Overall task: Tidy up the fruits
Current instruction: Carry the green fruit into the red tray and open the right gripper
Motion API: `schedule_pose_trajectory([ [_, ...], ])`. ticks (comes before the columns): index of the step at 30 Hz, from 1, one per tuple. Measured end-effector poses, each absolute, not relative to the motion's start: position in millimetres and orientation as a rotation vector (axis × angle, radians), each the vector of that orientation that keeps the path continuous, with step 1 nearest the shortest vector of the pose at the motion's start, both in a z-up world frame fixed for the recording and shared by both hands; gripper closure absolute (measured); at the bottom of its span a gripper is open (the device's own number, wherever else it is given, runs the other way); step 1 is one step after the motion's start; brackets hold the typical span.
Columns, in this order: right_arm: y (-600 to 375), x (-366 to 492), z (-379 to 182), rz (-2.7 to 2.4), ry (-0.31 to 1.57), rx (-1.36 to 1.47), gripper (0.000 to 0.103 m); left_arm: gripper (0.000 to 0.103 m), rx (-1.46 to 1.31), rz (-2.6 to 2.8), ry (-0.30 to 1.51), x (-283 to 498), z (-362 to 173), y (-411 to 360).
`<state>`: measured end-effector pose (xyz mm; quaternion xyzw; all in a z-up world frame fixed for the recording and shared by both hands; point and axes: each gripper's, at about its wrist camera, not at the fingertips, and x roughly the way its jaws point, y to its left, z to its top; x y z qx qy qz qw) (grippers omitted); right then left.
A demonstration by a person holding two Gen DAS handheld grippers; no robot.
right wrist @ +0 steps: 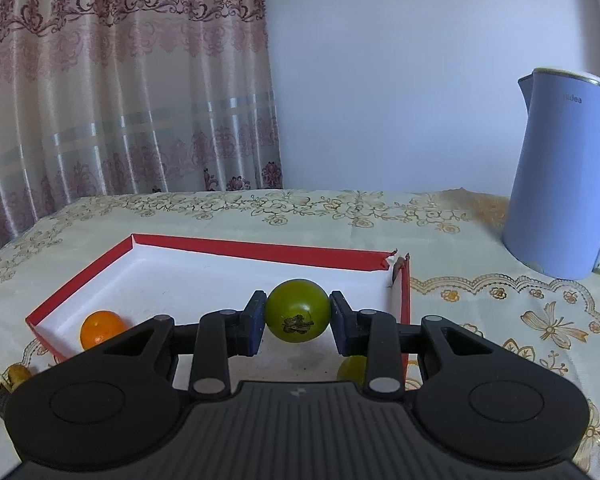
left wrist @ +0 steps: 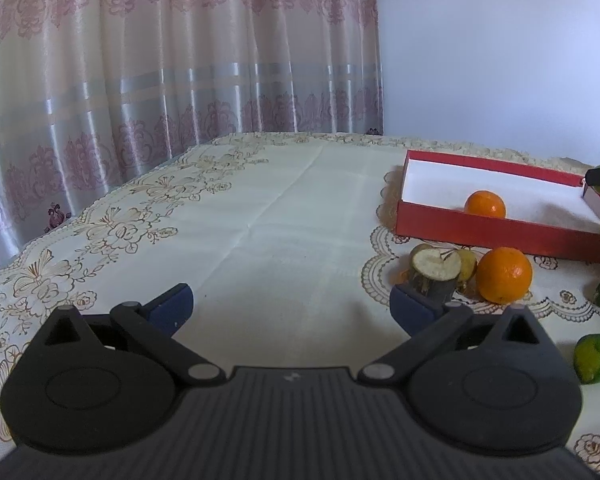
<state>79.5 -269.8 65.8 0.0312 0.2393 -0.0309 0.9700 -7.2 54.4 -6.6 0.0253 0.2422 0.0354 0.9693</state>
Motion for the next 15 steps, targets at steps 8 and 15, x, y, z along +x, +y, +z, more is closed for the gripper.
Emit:
schedule_pose_trajectory([
  [8,-271.0,85.3,60.0,-0.06,0.503,0.065,0.07,0.0,0.07,0.079,0.501,-5.4,-7.1,51.6],
  [15,-269.4,87.2,58.5,-0.078,0.506,0.054,0.07,0.0,0.074,0.082,0.507,-4.9,-7.9,50.8],
])
